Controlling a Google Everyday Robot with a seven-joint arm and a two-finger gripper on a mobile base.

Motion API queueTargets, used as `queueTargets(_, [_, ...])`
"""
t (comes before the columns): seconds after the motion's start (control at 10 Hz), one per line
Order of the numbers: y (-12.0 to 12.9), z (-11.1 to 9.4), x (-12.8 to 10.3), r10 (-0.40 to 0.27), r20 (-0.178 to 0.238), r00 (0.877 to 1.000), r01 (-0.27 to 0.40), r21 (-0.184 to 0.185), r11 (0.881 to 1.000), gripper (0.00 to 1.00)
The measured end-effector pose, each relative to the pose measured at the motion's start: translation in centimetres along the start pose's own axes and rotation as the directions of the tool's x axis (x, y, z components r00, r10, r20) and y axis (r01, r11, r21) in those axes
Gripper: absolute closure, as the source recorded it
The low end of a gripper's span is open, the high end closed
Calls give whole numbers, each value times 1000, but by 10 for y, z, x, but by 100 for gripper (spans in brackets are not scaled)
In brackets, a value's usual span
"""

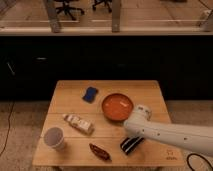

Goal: Push the eraser across the table

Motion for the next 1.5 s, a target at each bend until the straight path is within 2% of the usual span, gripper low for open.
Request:
queueTargets(0.5, [11,1,7,30,-1,1000,-30,-9,1000,98])
queueTargets(1.5, [34,4,12,92,23,995,-92,-32,995,98])
